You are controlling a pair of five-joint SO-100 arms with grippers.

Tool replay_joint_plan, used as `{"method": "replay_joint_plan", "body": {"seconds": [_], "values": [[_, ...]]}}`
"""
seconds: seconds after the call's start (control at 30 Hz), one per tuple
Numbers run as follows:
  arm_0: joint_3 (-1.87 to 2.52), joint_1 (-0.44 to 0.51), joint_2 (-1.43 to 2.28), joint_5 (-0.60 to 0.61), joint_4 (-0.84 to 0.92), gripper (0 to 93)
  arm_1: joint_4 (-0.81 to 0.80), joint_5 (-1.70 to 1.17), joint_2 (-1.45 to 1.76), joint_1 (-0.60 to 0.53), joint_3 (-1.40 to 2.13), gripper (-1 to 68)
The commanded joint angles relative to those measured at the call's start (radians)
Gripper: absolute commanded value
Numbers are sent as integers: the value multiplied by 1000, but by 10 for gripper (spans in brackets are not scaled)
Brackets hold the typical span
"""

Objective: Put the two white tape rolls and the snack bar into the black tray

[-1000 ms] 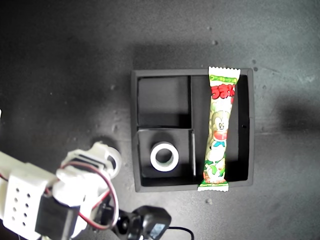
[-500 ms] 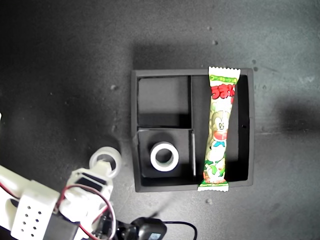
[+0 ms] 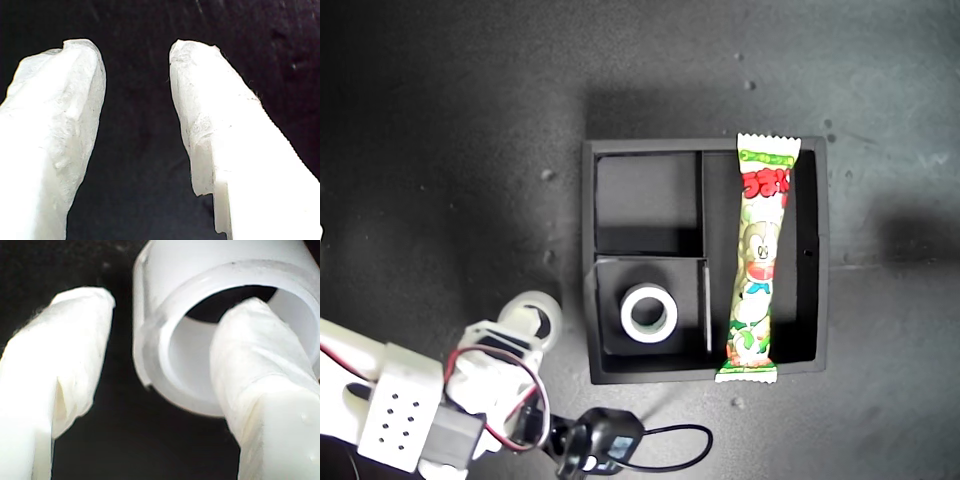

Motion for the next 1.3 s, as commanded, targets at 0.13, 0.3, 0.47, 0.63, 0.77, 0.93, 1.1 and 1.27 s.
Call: {"method": "replay_joint_plan", "body": {"seconds": [0.13,0.3,0.47,0.63,0.77,0.93,1.1,1.27], "values": [[12,-20,-14,2,-15,146,-21,-12,-5,-6,-5,85],[29,-40,-21,14,-34,53,-21,-12,-5,-11,-9,85],[44,-48,44,37,-25,26,-21,-12,-5,-12,-11,84],[-71,-81,173,95,199,15,-21,-15,-5,-12,-11,84],[-253,-143,187,224,316,14,-25,-17,-5,-12,-11,85],[-589,-238,15,410,422,15,-28,-18,-5,-11,-6,85],[-1089,-313,-288,537,588,16,-28,-18,-5,-14,-3,86],[-1163,-374,-376,584,591,16,-31,-20,-5,-15,5,86]]}}
